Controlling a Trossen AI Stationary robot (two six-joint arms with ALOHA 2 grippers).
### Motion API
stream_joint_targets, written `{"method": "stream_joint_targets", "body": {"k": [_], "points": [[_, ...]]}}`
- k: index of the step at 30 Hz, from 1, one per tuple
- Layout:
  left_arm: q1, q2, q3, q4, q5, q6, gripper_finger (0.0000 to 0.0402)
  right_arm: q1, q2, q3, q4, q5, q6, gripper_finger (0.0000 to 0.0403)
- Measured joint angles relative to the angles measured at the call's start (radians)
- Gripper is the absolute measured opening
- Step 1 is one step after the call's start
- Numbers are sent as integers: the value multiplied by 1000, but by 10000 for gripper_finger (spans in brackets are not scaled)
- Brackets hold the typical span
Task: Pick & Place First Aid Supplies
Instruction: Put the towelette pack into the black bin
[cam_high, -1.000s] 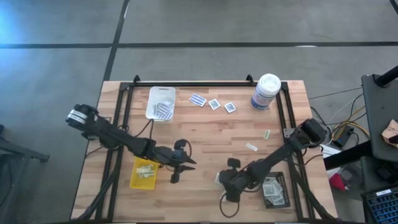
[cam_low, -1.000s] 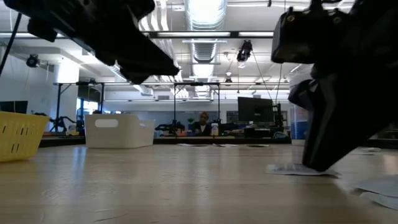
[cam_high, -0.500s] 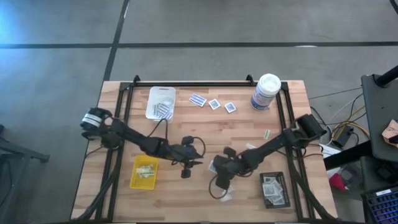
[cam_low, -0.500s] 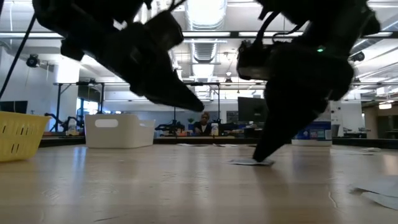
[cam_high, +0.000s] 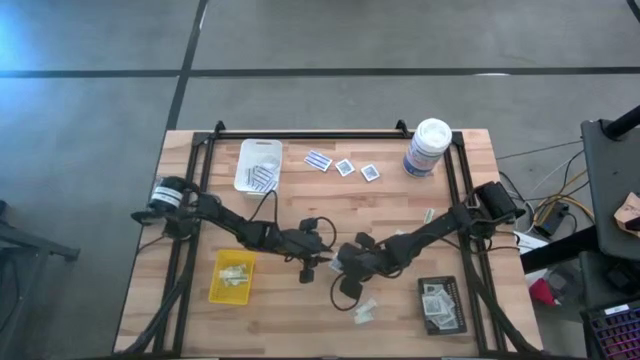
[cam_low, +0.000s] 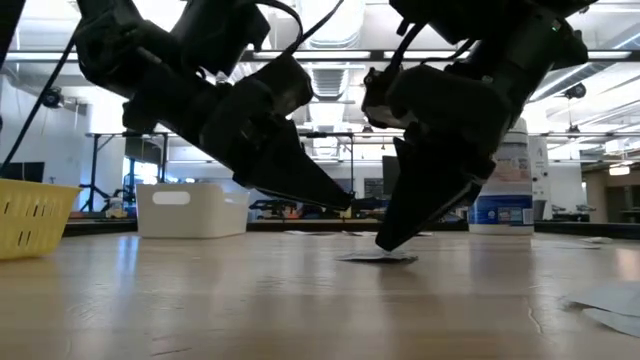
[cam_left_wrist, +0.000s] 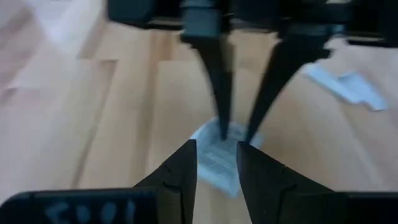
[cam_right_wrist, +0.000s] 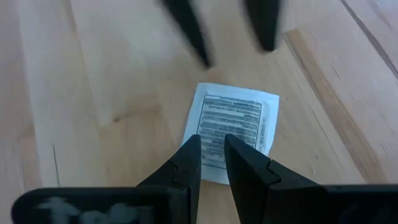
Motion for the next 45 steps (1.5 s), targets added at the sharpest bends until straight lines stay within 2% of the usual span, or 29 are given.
{"method": "stream_joint_targets", "body": {"k": [3,9,16,21,25,31,39,45], "points": [[0,20,2,25,32,-3,108,-4,0,0,13,0,25,68],[4,32,3,41,33,-3,108,-3,-22,20,-12,-24,1,60],[14,46,4,67,36,-3,108,0,-64,110,-261,-61,-21,52],[14,108,6,146,86,-17,108,0,-69,175,-444,-55,-32,52],[21,145,20,144,84,-37,108,0,-69,182,-476,-53,-33,52],[23,170,21,140,84,-86,108,-2,-67,158,-450,-50,-6,52],[18,160,14,139,82,-90,108,-39,-66,53,-215,-65,171,52],[17,143,12,113,84,-90,108,-65,-66,-12,-185,-82,306,54]]}}
